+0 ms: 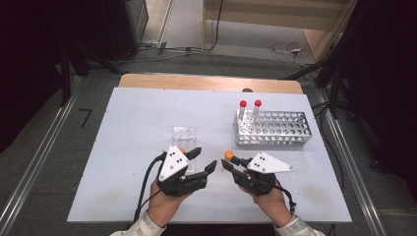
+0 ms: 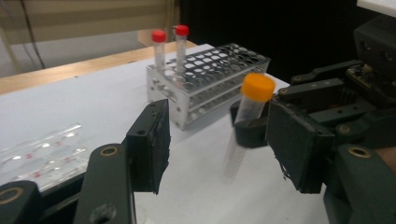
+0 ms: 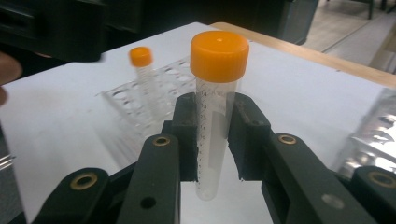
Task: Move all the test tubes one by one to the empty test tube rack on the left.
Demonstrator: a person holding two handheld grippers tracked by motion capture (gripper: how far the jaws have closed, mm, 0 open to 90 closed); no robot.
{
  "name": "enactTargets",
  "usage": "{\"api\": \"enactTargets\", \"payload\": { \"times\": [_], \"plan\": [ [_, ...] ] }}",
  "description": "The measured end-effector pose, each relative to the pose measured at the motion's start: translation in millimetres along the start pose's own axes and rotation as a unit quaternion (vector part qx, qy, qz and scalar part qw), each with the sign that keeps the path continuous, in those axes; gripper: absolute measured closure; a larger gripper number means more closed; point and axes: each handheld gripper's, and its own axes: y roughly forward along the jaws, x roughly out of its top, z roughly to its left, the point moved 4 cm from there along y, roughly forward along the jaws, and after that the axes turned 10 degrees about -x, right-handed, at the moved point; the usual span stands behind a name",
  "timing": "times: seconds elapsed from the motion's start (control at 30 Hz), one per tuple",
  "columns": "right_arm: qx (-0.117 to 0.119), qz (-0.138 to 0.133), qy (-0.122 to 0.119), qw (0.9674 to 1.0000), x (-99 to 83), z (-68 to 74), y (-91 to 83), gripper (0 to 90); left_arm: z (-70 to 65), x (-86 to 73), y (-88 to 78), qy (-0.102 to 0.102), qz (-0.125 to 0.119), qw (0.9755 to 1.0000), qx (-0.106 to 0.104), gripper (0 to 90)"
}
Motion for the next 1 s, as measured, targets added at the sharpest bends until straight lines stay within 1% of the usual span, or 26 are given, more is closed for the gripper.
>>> {"api": "enactTargets", "payload": {
  "times": [0.13,0.2,0.3,0.37,0.6,0.63,0.7,0.73,0.77,0.8,0.83,0.93,1.0],
  "plan": [
    [0.015,0.008,-0.009,0.9998,-3.5,14.0,5.5,71.1,-5.2,-3.1,6.9,0.007,0.011,0.9999,-0.01,43.8],
    [0.018,0.007,-0.011,0.9997,-3.6,16.0,6.2,71.1,-6.7,-4.5,9.3,0.008,0.015,0.9998,-0.012,44.4],
    [0.024,0.006,-0.02,0.9995,-3.6,22.6,7.1,71.0,-7.5,-6.2,11.4,0.009,0.02,0.9996,-0.016,47.3],
    [0.024,0.006,-0.021,0.9995,-3.7,23.8,7.0,71.1,-7.9,-6.6,12.2,0.01,0.021,0.9996,-0.016,47.5],
    [0.03,0.003,-0.024,0.9993,-3.0,29.8,7.0,71.1,-8.5,-8.8,14.7,0.009,0.022,0.9995,-0.021,53.8],
    [0.03,0.001,-0.025,0.9993,-2.6,30.5,6.6,71.0,-8.3,-9.2,14.9,0.009,0.021,0.9995,-0.021,57.1],
    [0.03,0.001,-0.025,0.9992,-2.4,30.4,6.4,71.1,-7.9,-9.7,15.1,0.006,0.021,0.9995,-0.022,58.1],
    [0.029,0.0,-0.024,0.9993,-2.3,30.2,6.2,71.1,-7.7,-9.9,15.1,0.006,0.021,0.9995,-0.023,61.3],
    [0.029,0.0,-0.024,0.9993,-2.3,30.2,6.2,71.1,-7.7,-9.9,15.1,0.006,0.021,0.9995,-0.023,61.3],
    [0.03,0.0,-0.023,0.9993,-2.3,30.1,6.2,71.1,-7.7,-9.9,15.1,0.007,0.021,0.9995,-0.022,63.9],
    [0.03,0.0,-0.023,0.9993,-2.3,30.1,6.2,71.0,-7.7,-10.0,15.1,0.007,0.021,0.9995,-0.022,63.9],
    [0.03,0.0,-0.021,0.9993,-1.9,30.4,5.8,71.0,-7.7,-9.7,14.4,0.011,0.02,0.9995,-0.021,68.6],
    [0.031,-0.001,-0.02,0.9993,-1.7,30.7,5.5,70.7,-7.9,-9.1,13.9,0.011,0.018,0.9995,-0.022,69.1]
  ]
}}
